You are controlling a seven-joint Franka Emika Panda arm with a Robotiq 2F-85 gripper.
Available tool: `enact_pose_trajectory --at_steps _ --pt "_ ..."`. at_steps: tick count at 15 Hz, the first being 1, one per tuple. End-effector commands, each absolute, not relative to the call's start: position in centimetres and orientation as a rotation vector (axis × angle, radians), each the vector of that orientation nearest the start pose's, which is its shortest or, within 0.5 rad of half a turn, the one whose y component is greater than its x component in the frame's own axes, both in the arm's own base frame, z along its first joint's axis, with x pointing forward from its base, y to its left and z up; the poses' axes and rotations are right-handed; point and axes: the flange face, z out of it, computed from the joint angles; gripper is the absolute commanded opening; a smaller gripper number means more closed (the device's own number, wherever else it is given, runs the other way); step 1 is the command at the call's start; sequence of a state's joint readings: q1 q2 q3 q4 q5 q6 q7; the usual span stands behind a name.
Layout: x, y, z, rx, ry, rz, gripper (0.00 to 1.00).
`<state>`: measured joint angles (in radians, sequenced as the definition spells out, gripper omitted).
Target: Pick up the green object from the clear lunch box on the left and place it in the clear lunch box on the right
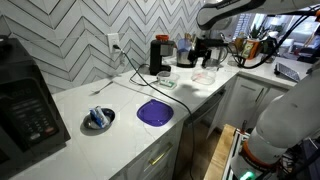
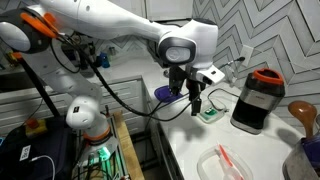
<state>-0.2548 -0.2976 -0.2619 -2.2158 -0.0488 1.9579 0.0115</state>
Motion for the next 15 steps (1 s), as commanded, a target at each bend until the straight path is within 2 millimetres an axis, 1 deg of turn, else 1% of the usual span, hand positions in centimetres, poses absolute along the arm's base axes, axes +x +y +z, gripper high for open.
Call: enact_pose_trajectory --at_steps 1,3,5,8,10,13,15 --pt "41.0 -24.3 49.6 -3.027 0.769 -0.048 1.00" --pt "41.5 -24.4 49.4 -3.030 0.770 -0.040 1.00" --pt "41.6 -24.5 49.6 -3.031 0.771 -0.044 1.00" --pt "44.6 -23.3 48.2 -3.025 0.639 -0.103 1.00" --pt "46.9 -22.3 47.1 -3.030 0.527 -0.178 1.00" --pt "49.8 -21.7 45.4 -3.021 0.399 -0.242 1.00" --pt "51.3 -21.6 44.3 -2.996 0.325 -0.248 1.00"
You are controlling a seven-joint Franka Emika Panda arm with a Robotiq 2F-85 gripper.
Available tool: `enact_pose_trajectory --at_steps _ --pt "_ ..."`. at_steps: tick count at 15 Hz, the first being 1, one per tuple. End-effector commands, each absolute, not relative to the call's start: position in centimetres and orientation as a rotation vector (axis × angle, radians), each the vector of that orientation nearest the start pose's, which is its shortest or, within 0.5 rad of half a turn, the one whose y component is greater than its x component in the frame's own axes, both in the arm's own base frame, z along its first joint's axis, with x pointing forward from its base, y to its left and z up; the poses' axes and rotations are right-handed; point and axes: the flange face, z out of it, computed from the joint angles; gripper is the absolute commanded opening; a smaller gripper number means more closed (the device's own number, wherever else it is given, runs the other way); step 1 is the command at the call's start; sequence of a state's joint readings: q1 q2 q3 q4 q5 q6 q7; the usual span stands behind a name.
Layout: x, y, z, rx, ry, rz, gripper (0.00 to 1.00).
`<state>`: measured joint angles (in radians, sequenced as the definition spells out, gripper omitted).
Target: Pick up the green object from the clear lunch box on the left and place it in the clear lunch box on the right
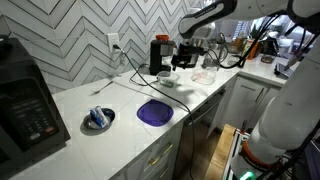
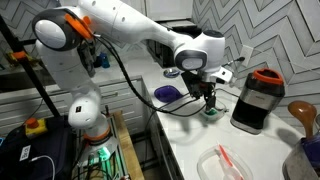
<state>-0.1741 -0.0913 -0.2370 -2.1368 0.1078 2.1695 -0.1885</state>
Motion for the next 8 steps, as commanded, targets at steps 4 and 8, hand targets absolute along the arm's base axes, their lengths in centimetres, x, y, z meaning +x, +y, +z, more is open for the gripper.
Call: enact_pose_trajectory --at_steps 4,8 --pt "53.2 -21.8 42.7 -2.926 0.217 -0.243 0.66" --pt "54.7 -22.7 41.3 -2.898 0.181 -0.262 0.49"
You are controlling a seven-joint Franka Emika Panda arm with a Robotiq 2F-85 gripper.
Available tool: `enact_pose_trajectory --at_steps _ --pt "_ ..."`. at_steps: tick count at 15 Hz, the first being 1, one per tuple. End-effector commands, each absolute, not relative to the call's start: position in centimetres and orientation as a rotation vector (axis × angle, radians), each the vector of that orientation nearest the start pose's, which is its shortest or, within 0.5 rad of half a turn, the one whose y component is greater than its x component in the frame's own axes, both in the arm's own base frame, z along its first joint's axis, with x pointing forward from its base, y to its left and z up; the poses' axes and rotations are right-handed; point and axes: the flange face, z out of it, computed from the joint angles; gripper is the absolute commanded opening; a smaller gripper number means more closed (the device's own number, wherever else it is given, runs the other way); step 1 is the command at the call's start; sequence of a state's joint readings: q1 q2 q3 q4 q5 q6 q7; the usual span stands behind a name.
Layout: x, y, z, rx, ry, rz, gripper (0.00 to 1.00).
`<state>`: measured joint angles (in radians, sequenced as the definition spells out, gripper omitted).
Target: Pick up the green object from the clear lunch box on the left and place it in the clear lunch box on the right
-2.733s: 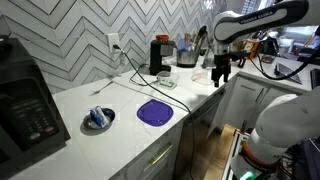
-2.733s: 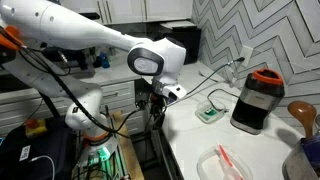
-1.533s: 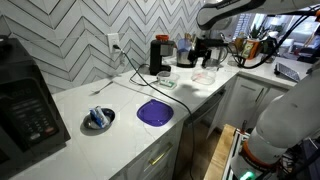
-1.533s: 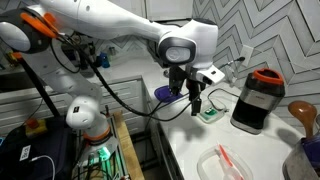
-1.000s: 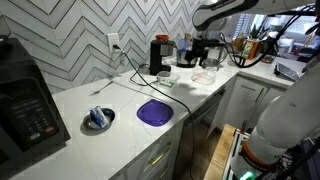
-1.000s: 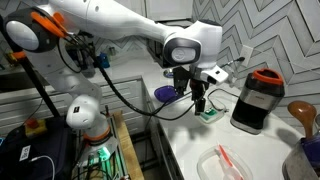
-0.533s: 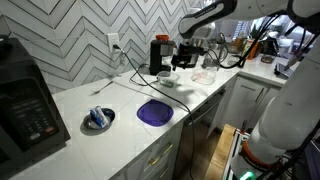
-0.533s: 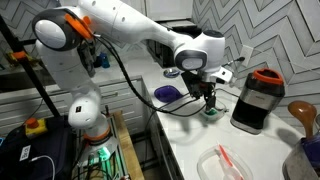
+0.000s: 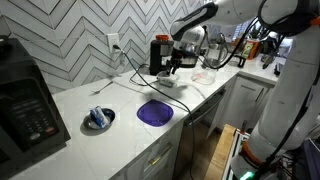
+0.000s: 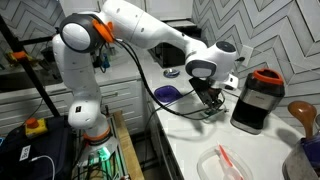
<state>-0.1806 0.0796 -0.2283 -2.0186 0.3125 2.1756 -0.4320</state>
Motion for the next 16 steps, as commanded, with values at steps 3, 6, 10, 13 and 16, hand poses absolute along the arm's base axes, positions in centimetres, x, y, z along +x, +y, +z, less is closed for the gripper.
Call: enact_pose_trajectory --at_steps 3,6,10,13,16 --pt "55.9 -23.1 40.0 -2.881 0.164 -0.250 0.52" --pt "57.0 -23.1 38.5 -2.886 0.142 -0.224 0.54" --pt "58.0 -22.4 36.9 -2.885 0.105 -0.183 0.51" --pt "58.4 -21.8 35.9 -2.884 0.072 -0.146 0.44" --pt "58.6 -21.5 35.3 -2.882 0.052 -0.124 0.53"
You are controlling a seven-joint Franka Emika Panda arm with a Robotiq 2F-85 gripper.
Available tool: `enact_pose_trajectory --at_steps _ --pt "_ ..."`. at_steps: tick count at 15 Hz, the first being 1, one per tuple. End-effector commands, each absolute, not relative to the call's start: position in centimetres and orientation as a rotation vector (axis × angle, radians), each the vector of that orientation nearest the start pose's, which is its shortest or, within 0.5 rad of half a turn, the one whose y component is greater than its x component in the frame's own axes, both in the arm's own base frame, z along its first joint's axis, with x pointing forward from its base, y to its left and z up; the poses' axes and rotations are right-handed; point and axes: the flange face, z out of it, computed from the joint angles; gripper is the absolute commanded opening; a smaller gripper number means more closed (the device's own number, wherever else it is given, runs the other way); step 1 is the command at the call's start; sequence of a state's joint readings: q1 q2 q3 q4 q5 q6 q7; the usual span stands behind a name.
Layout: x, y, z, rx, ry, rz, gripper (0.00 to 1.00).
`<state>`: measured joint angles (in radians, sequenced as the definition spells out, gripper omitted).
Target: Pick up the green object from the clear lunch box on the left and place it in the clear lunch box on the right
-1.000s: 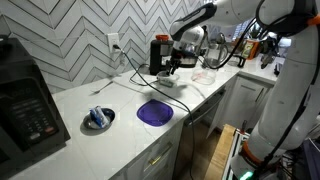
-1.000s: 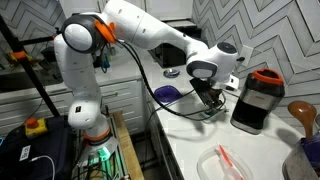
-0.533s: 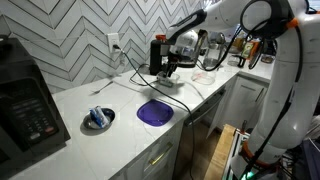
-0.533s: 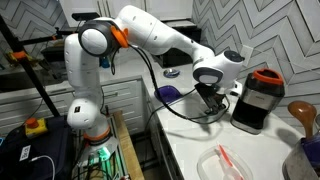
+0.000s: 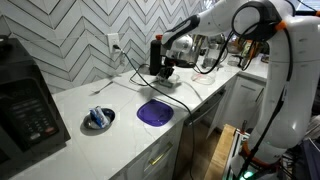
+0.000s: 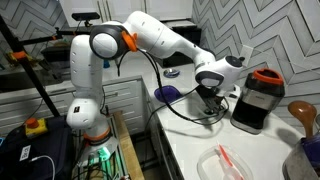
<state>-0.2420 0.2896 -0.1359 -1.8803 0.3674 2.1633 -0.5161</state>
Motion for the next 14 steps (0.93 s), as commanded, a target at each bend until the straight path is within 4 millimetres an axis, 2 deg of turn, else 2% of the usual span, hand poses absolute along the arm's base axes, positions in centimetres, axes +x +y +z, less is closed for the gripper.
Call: enact_pose_trajectory --at_steps 1,2,3,4,7,10,14 --pt "58.7 -21.5 35.3 -2.882 0.048 -0.122 0.56" --pt "58.7 -21.6 35.4 -2.876 0.049 -0.124 0.49" --pt "58.7 -21.7 35.7 -2.871 0.046 -0.128 0.26" --pt "58.7 -21.8 35.8 -2.865 0.043 -0.134 0.25" --pt "58.6 -22.0 36.0 -2.850 0.043 -0.126 0.01" --pt "58.2 -22.4 36.3 -2.847 0.055 -0.122 0.00" --pt "56.7 -23.8 40.5 -2.849 0.100 -0.235 0.00"
